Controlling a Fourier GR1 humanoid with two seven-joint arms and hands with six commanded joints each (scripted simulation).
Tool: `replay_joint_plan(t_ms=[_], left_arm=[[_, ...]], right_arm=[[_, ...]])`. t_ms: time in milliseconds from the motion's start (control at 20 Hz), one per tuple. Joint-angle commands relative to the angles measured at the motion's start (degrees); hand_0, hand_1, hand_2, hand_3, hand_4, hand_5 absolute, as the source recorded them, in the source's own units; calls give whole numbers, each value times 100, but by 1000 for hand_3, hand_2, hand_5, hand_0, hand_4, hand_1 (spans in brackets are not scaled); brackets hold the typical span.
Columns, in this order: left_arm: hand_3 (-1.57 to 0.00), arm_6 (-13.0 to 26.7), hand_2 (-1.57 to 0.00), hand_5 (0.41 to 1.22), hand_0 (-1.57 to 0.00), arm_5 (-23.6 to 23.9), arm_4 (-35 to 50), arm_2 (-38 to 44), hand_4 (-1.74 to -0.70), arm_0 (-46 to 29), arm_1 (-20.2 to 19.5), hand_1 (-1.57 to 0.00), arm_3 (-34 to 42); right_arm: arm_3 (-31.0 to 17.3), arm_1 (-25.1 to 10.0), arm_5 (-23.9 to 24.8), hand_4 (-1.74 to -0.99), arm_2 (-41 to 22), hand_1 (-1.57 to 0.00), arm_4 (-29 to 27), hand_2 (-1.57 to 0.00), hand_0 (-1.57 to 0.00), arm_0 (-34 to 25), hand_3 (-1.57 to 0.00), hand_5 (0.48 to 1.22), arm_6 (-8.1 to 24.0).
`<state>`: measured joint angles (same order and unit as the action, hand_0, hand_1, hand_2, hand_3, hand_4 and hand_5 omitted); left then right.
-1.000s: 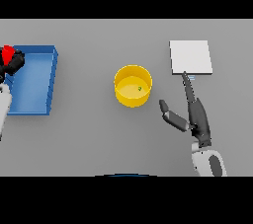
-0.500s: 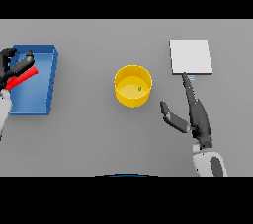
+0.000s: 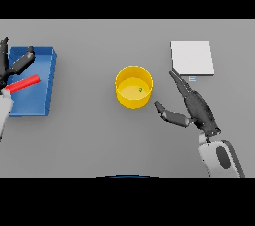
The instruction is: Pick up the red beaker and tilt it to pour out 1 green nut into yellow bowl. Pick up the yellow bowl and place it on the metallic measuring scale.
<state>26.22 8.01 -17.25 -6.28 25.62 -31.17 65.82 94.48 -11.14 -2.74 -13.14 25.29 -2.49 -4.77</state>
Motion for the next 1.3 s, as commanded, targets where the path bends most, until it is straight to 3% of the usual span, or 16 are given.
replay_joint_plan(t_ms=[0,50,250,500,700,1050,1250], left_arm=[[-26,-40,-28,662,-33,26,2,-18,-746,-37,38,-27,17],[-21,-90,-22,664,-26,9,29,3,-743,-46,11,-21,33],[-8,-53,-8,680,-10,-10,-31,-64,-733,-37,-9,-8,88],[-2,57,-2,699,-3,-14,-38,-62,-741,-68,-38,-2,124],[0,64,0,704,0,-58,-10,-39,-745,-114,-103,0,176],[1,-34,1,698,1,-66,10,-17,-738,-149,-135,1,146],[1,-102,1,698,1,-40,26,23,-744,-165,-168,1,149]], right_arm=[[-108,-134,-185,-1071,-153,1,218,1,1,-253,1,678,202],[-139,-273,-375,-1094,-276,1,369,1,1,-457,1,677,306],[-515,-814,-974,-1192,-789,1,1032,1,1,-1315,1,677,184],[-1083,-1290,-1493,-1226,-1476,1,1756,1,1,-2210,1,692,-359],[-1553,-1301,-1760,-1215,-1987,1,2248,1,1,-2765,1,711,-442],[-2247,-996,-2220,-1238,-2454,1,2414,1,1,-3368,1,727,-648],[-2784,-795,-2263,-1257,-2611,1,2577,1,1,-3735,1,733,-546]])
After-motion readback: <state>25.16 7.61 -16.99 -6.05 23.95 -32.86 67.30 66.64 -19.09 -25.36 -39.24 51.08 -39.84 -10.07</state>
